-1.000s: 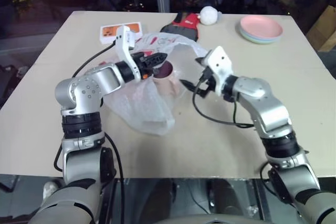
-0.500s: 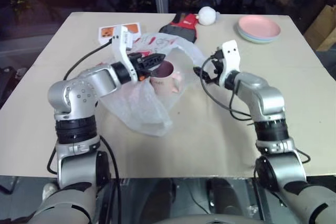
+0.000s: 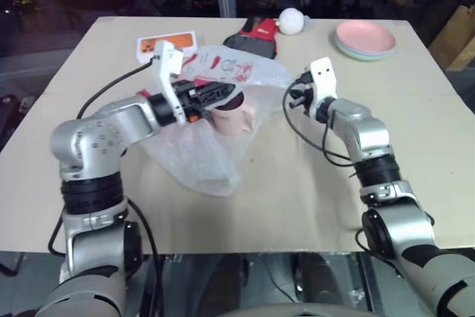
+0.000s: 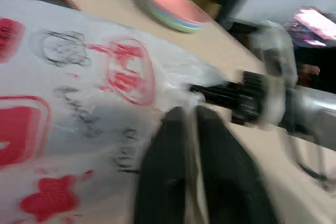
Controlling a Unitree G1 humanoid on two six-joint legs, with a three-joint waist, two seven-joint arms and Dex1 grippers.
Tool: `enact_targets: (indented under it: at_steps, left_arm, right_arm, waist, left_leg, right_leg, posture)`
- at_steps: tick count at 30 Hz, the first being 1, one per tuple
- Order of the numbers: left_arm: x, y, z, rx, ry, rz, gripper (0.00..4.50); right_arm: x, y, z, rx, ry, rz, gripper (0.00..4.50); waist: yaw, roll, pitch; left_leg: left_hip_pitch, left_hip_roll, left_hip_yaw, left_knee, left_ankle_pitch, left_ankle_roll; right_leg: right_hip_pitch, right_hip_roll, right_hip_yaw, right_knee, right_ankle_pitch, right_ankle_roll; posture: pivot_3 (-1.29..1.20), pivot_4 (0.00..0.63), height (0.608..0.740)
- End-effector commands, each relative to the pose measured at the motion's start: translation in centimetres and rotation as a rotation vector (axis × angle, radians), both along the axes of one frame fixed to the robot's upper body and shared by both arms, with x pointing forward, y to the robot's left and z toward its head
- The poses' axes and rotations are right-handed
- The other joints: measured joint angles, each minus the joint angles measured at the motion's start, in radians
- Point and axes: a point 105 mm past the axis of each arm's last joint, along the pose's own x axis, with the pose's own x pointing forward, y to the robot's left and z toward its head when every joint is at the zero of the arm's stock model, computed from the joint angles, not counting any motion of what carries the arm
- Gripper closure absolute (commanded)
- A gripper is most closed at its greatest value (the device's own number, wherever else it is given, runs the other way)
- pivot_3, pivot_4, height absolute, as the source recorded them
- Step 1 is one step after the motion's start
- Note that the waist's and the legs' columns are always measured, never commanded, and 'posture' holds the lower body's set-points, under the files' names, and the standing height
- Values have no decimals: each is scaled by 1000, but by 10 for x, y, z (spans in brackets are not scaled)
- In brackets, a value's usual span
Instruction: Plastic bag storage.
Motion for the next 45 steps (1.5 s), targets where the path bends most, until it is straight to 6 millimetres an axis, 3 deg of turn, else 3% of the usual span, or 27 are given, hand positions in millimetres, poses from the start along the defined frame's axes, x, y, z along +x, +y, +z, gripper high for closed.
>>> enact_targets:
  at_steps: [1,2,3,4,6,9,13,20,30,39,43,45]
  left_arm:
    - [-34,3,13,-15,-29,-147,1894]
    - [-45,5,13,-29,-1,-200,1076]
    - [-57,8,14,-56,23,-256,981]
    - [-64,12,14,-65,42,-273,544]
    - [-90,17,-3,14,97,-305,59]
    - [-126,14,-33,154,139,-315,59]
    - [-148,15,-68,199,208,-272,59]
    - [-125,10,-100,230,130,-88,59]
    - [-86,-23,-109,195,59,-92,59]
    - [-68,-43,-117,181,75,-128,59]
    - [-63,-53,-107,112,62,-160,1058]
    - [-63,-53,-103,88,62,-160,1883]
  right_arm:
    - [-2,4,28,14,-75,30,4500]
    - [-2,3,28,11,-73,32,4500]
    - [-2,3,27,9,-71,33,4500]
    - [-2,3,27,5,-68,35,4500]
    - [-2,1,22,-8,-58,37,4500]
    - [-3,-1,20,-14,-50,43,4500]
    - [-5,-1,16,-13,-38,51,4500]
    - [-10,4,12,-14,-23,63,4500]
    - [-14,7,16,-19,-29,57,4500]
    - [-20,6,14,-30,-22,48,4500]
    - [-21,7,15,-36,-23,48,4500]
    - [-21,6,15,-37,-22,47,4500]
  waist:
    - [-9,0,0]
    - [-9,0,0]
    - [-11,0,0]
    - [-12,0,0]
    - [-22,1,1]
    - [-26,2,1]
    - [-15,2,1]
    - [11,3,2]
    - [10,4,1]
    - [8,4,1]
    - [8,4,1]
    - [7,4,1]
  left_leg:
    - [0,0,0,0,0,0]
    - [0,0,0,0,0,0]
    - [0,0,0,0,0,0]
    - [0,1,0,0,0,0]
    - [0,1,0,0,0,0]
    - [2,3,5,-4,0,0]
    - [2,4,5,-5,0,0]
    - [2,6,6,-4,1,-1]
    - [2,7,6,-4,1,-1]
    - [2,7,6,-4,1,-1]
    - [2,7,6,-4,1,-1]
    - [2,7,6,-4,1,-1]
  right_leg:
    - [0,0,0,0,0,0]
    - [0,0,0,0,0,0]
    - [0,0,0,0,0,0]
    - [0,0,0,0,0,0]
    - [0,0,0,0,0,0]
    - [-1,1,5,-1,0,-1]
    - [-2,1,5,-1,0,-3]
    - [-1,3,5,-2,-1,-9]
    - [-1,6,5,-3,2,-6]
    - [-2,7,5,-2,2,-6]
    - [-1,7,5,-2,2,-5]
    - [-2,7,5,-2,2,-5]
  posture:
    - [0,150,740]
    - [0,150,740]
    - [0,150,740]
    - [0,150,740]
    - [0,150,740]
    - [0,150,740]
    - [0,150,740]
    - [0,150,740]
    - [0,150,740]
    - [0,150,740]
    - [0,150,740]
    - [0,150,740]
